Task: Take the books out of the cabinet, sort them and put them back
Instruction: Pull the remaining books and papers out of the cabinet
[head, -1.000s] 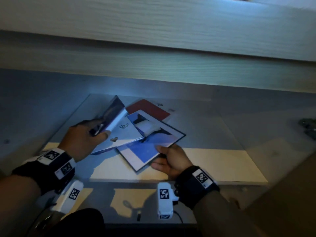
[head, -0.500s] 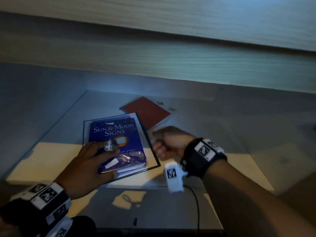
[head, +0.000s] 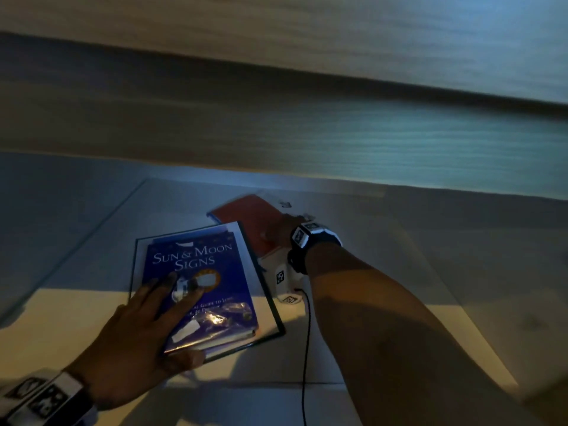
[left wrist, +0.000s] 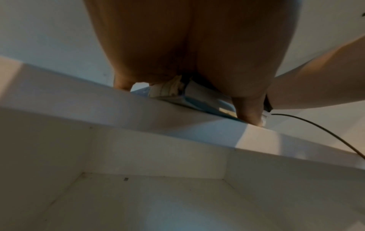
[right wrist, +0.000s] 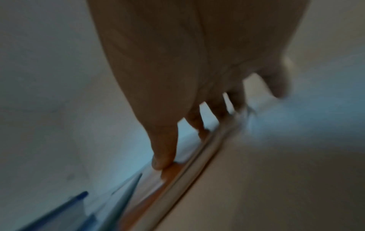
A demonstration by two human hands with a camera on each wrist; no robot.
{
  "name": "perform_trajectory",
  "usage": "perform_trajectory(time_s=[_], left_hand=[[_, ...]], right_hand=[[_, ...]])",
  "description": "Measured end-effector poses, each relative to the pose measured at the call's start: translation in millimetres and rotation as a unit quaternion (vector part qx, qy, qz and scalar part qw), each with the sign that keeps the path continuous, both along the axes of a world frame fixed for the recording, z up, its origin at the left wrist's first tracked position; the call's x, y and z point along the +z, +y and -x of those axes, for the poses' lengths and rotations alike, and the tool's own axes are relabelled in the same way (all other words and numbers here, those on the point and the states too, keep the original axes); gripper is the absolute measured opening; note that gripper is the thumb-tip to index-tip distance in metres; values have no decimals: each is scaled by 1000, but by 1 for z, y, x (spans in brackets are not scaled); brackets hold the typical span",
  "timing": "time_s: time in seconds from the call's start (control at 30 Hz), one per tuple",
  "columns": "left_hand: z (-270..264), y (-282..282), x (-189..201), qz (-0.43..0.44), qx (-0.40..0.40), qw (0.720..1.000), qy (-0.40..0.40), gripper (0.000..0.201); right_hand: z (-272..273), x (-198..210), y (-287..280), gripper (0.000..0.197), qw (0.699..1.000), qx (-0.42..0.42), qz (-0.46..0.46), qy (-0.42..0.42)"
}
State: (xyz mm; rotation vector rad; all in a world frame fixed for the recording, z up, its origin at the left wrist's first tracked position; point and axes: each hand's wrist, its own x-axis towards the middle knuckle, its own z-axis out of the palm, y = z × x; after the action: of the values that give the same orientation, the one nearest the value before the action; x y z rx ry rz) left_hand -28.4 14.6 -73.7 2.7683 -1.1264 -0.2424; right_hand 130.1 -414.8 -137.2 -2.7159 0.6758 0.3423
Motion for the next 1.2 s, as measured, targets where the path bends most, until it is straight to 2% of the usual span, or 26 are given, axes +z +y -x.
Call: perform_trajectory(time_s=[0.07,0.23,0.33,0.4,0.5,0.6,0.7,0.73,0.8,0.83,0.9,0.97,1.0,1.07,1.1,1.2], left_hand=[[-1,0,0,-1,-3,1000,-2,98],[-5,5,6,46,13,999,27,97],[-12,9,8,51,22,998,43,100],[-16,11,12,57,23,997,48,104],[-15,12,19,46,22,996,66,104],[-2,0,36,50,40,997,52,97],[24,-43,62,114,33,993,11,78],[33,-64,70,128,18,991,33,73],[41,-108,76,130,-4,983,130,73],[38,-127,73,122,1,977,177,77],[28,-157,62,121,39,960,248,83],[20,-175,53,158,93,942,282,69],[17,-181,51,193,112,929,296,55],[11,-192,44,285,157,874,361,34],[12,-195,43,321,180,842,395,29],[23,-203,43,394,208,784,432,22]], right_hand=[[32,19,5,95,1000,-21,19,-11],[131,79,34,124,997,-56,55,-13],[174,98,32,147,996,-86,11,8],[194,107,27,146,995,-95,-8,17],[216,124,32,141,994,-84,41,58],[224,136,31,120,993,-54,65,89],[225,137,32,102,995,-54,51,71],[224,130,32,107,996,-68,36,44],[225,112,36,135,994,-110,11,7],[228,104,39,144,991,-130,11,2],[234,93,39,147,987,-156,35,19],[243,94,35,144,987,-149,39,39],[247,95,31,137,988,-150,15,38],[255,100,22,107,986,-153,-68,2],[259,101,18,93,983,-154,-97,-17],[272,99,4,71,968,-154,-183,-69]])
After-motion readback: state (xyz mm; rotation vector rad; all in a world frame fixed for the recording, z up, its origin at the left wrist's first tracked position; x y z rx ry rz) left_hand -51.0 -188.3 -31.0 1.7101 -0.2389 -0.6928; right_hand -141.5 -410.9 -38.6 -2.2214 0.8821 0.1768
